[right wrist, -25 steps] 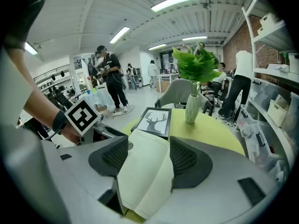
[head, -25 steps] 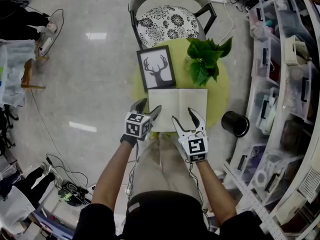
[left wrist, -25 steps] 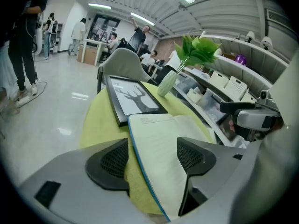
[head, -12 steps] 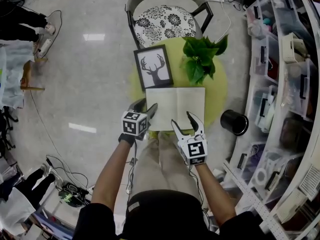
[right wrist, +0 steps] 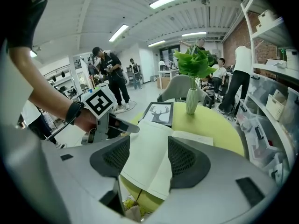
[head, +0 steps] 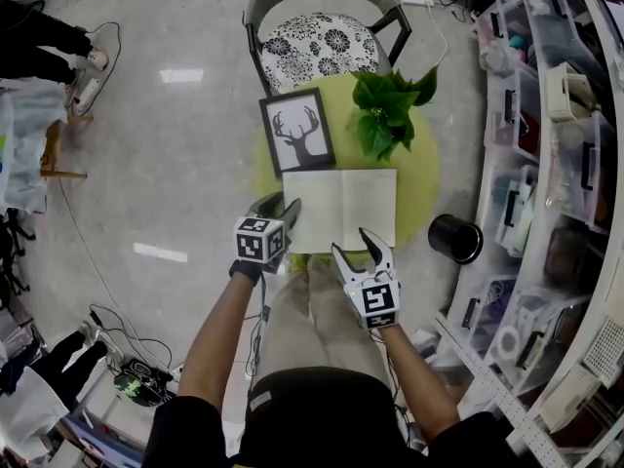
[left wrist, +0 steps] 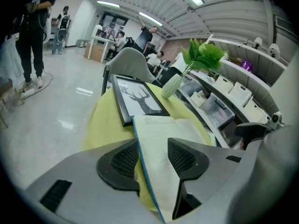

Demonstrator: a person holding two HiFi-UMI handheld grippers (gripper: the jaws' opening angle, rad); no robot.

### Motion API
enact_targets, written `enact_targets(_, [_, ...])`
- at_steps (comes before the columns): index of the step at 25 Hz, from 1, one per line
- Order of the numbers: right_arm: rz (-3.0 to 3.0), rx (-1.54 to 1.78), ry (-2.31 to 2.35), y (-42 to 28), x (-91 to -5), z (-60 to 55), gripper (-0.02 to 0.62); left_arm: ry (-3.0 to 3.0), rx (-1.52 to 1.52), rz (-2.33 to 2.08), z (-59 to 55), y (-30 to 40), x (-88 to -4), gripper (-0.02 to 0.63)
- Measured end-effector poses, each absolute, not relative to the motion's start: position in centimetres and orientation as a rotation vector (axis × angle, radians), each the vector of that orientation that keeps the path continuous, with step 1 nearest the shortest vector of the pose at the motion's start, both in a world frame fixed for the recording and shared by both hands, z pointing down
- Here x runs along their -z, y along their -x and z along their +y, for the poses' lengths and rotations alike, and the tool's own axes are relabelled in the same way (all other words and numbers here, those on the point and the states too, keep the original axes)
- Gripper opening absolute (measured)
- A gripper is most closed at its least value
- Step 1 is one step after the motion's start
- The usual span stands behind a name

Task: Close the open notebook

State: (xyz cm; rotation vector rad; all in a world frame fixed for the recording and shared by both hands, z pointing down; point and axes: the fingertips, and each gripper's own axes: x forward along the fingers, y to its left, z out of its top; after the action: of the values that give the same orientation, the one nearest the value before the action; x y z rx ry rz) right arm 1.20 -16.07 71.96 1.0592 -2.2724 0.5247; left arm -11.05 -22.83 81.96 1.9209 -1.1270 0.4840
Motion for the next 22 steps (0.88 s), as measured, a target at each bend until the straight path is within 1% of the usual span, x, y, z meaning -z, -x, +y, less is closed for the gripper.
enact_targets(5, [-2.280, -0.513, -1.081, -1.4, -71.1, -16.5, 0.252, -1.903, -0.465, -1.140, -22.8, 11.2, -81.5, 0.192])
enact_targets(11, [-2.285, -0.509, -1.092, -1.6, -70.3, -16.6, 0.247, -1.872, -0.418, -1.169, -23.0, 11.8, -81.3, 0.134])
enact_targets(14, [-2.283, -0.510, -1.092, -1.9, -70.1, -16.3, 0.245, -1.843, -0.393, -1.196, -23.0, 12.2, -81.5, 0.092])
enact_targets(22, [-2.277, -0.512, -1.105, -2.5, -69.8, -16.2, 0.241, -1.831, -0.388, -1.213, -23.1, 12.3, -81.2, 0.080])
